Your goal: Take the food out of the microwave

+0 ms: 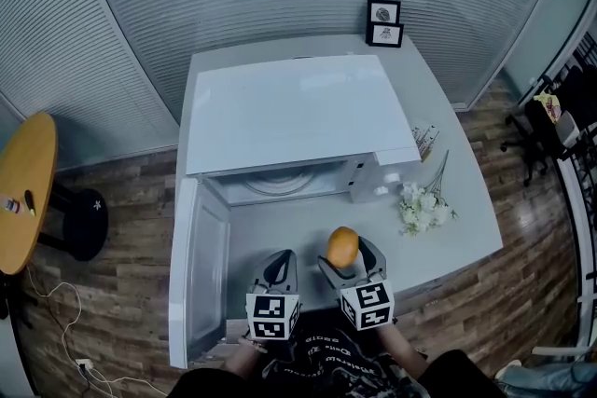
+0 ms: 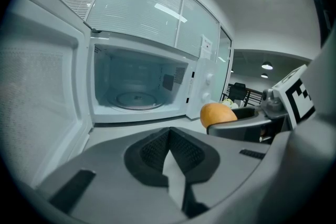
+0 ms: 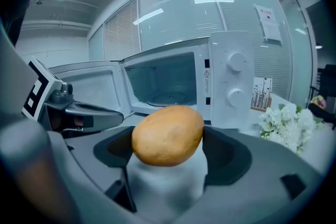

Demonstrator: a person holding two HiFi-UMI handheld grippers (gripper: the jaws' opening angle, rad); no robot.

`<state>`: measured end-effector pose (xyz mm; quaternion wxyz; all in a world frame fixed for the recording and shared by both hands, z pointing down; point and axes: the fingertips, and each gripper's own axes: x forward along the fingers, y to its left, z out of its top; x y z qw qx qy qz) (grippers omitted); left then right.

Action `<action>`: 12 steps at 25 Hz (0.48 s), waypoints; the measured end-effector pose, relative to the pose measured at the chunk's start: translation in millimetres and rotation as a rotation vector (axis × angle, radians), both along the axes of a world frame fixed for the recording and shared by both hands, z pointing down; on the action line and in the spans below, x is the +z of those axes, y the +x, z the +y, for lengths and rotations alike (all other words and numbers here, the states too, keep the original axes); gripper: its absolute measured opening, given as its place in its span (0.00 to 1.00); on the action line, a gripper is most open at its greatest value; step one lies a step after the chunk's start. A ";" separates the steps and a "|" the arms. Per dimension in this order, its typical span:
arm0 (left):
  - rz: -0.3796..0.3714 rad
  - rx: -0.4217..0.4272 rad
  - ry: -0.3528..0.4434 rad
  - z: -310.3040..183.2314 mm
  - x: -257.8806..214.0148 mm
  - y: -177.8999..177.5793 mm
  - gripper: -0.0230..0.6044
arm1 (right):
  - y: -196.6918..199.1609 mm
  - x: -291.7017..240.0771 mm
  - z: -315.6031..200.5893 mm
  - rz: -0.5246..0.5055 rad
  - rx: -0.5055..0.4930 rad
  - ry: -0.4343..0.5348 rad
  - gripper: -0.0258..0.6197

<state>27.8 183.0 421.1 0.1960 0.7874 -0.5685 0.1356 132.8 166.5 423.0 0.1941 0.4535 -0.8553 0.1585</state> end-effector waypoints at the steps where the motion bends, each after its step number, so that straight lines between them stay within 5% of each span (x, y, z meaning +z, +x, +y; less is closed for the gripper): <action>1: 0.000 -0.002 -0.001 0.1 0.4 -0.8 0.05 | -0.9 0.1 -0.3 0.001 -0.003 0.000 0.66; 12: -0.013 0.016 -0.006 -3.0 2.6 1.6 0.05 | -3.2 1.7 -3.2 0.002 -0.014 -0.003 0.66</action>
